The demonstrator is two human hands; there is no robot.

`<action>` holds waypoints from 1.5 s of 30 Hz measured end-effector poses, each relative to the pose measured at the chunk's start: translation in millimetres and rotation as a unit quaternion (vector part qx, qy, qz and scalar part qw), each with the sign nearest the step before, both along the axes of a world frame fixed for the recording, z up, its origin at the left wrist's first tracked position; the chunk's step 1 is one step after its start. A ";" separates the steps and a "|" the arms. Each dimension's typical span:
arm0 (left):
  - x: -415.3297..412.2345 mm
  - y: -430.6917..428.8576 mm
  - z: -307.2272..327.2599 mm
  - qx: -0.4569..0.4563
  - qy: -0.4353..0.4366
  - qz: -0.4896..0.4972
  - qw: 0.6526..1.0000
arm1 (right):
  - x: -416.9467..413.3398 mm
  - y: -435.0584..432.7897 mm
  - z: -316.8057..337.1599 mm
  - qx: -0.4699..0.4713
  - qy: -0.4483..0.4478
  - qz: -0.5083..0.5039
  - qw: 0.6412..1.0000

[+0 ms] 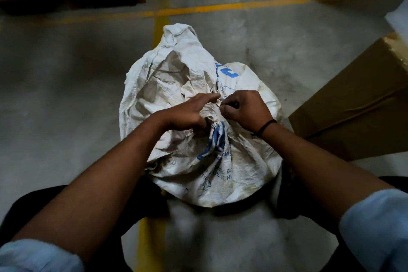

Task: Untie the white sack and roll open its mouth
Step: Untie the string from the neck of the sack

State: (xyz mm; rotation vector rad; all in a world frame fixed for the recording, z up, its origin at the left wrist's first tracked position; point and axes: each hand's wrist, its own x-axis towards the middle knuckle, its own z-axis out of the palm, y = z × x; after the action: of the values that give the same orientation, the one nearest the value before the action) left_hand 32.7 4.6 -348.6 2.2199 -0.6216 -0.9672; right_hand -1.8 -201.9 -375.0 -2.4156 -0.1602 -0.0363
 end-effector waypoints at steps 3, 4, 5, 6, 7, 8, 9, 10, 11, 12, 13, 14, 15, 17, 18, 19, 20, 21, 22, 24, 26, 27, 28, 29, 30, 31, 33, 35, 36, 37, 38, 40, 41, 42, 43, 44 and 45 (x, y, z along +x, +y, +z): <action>0.7 -5.3 -8.2 -0.020 -0.035 0.058 0.997 | -0.1 -0.5 4.1 0.016 -0.013 -0.008 1.000; -0.2 -7.8 -11.4 -0.034 -0.060 0.089 0.994 | -0.2 -0.4 5.3 0.015 -0.014 -0.008 1.000; -1.3 -9.7 -14.5 -0.046 -0.087 0.112 0.989 | -0.7 -0.2 6.5 0.017 -0.015 -0.008 1.000; -2.6 -11.0 -16.5 -0.055 -0.111 0.124 0.985 | -1.9 0.4 7.6 0.022 -0.017 -0.011 1.000; -4.4 -11.7 -17.4 -0.063 -0.124 0.125 0.982 | -3.0 1.4 8.3 0.028 -0.021 -0.015 0.999; -5.3 -12.4 -18.1 -0.070 -0.126 0.122 0.982 | -3.6 1.8 8.6 0.036 -0.027 -0.022 0.999; -5.4 -13.2 -18.3 -0.078 -0.124 0.121 0.982 | -3.8 2.3 8.3 0.046 -0.032 -0.031 0.998; -5.8 -13.9 -17.9 -0.087 -0.125 0.127 0.980 | -4.1 3.8 9.2 0.057 -0.036 -0.036 0.997; -6.8 -14.8 -17.9 -0.097 -0.132 0.141 0.976 | -4.5 5.5 9.6 0.068 -0.036 -0.038 0.996; -8.0 -16.2 -18.4 -0.107 -0.142 0.163 0.970 | -4.6 7.2 10.1 0.076 -0.034 -0.037 0.996; -9.7 -18.3 -19.2 -0.115 -0.152 0.189 0.963 | -4.5 8.8 10.4 0.082 -0.027 -0.037 0.996; -10.7 -20.3 -21.1 -0.117 -0.163 0.212 0.956 | -4.5 10.3 10.7 0.090 -0.016 -0.040 0.995; -11.5 -22.4 -22.5 -0.111 -0.175 0.227 0.951 | -3.8 10.6 8.6 0.107 -0.001 -0.050 0.993; -11.2 -25.8 -22.3 -0.096 -0.183 0.246 0.947 | -1.9 8.5 2.7 0.167 0.029 -0.081 0.982; -9.9 -27.4 -20.6 -0.095 -0.179 0.254 0.946 | -1.4 6.3 0.6 0.201 0.045 -0.091 0.974; -8.6 -28.5 -18.9 -0.100 -0.172 0.264 0.944 | -1.7 5.0 -1.3 0.228 0.068 -0.092 0.967; -7.3 -28.9 -17.4 -0.112 -0.167 0.274 0.941 | -2.8 4.9 -1.6 0.246 0.092 -0.079 0.962; -6.0 -28.7 -16.5 -0.127 -0.161 0.283 0.937 | -4.4 5.2 -2.4 0.247 0.107 -0.057 0.961; -4.6 -28.6 -16.0 -0.141 -0.156 0.292 0.933 | -5.8 5.7 -3.2 0.233 0.105 -0.036 0.966; -1.5 -29.6 -13.9 -0.165 -0.139 0.308 0.927 | -6.0 5.9 -3.7 0.202 0.087 -0.025 0.975; 1.2 -32.3 -10.7 -0.186 -0.122 0.311 0.924 | -2.5 6.0 -2.8 0.198 0.080 -0.055 0.975; 2.9 -33.7 -9.3 -0.195 -0.114 0.312 0.923 | 0.0 6.2 -2.7 0.194 0.080 -0.073 0.975; 4.6 -35.5 -9.3 -0.203 -0.108 0.316 0.921 | 1.1 6.7 -2.4 0.183 0.075 -0.090 0.976; 6.0 -36.5 -8.5 -0.212 -0.101 0.323 0.917 | 0.8 8.4 -0.2 0.169 0.067 -0.100 0.978; 7.6 -37.2 -6.7 -0.219 -0.093 0.330 0.913 | 0.2 10.6 3.2 0.157 0.057 -0.104 0.981; 10.3 -38.8 -6.5 -0.226 -0.082 0.337 0.910 | -0.1 12.0 4.5 0.152 0.048 -0.107 0.981; 14.9 -41.3 -3.9 -0.240 -0.068 0.342 0.906 | -1.6 13.4 10.8 0.146 0.035 -0.119 0.981; 16.3 -46.0 -0.4 -0.267 -0.046 0.340 0.901 | -2.8 12.2 16.7 0.131 0.032 -0.136 0.982; 16.6 -49.2 0.6 -0.281 -0.033 0.339 0.897 | -3.7 11.0 20.5 0.125 0.028 -0.143 0.981; 15.6 -52.9 2.4 -0.297 -0.022 0.339 0.892 | -4.6 9.7 23.5 0.124 0.018 -0.146 0.981; 14.3 -56.7 3.9 -0.307 -0.014 0.342 0.888 | -6.2 8.5 27.4 0.126 0.008 -0.148 0.981; 12.3 -64.8 10.7 -0.316 -0.006 0.350 0.882 | -10.3 5.0 36.9 0.137 -0.003 -0.155 0.978; 12.0 -68.7 15.6 -0.312 -0.005 0.365 0.877 | -13.5 3.1 42.1 0.141 -0.006 -0.159 0.977; 12.3 -71.8 19.8 -0.308 -0.003 0.383 0.871 | -17.4 1.7 48.0 0.141 -0.010 -0.163 0.976; 13.4 -74.6 22.9 -0.310 0.000 0.398 0.863 | -21.3 0.2 52.9 0.139 -0.014 -0.166 0.976; 14.3 -77.3 27.5 -0.315 0.004 0.410 0.856 | -25.2 -1.6 57.8 0.136 -0.018 -0.169 0.976; 16.1 -80.2 32.4 -0.323 0.006 0.420 0.848 | -28.1 -3.4 62.4 0.134 -0.021 -0.170 0.976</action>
State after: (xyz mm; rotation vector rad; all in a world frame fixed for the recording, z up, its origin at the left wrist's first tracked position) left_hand 48.8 -75.6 -316.1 1.5839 0.0828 -0.2405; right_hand -29.9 -205.3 -312.6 -2.1464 0.2281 -0.2503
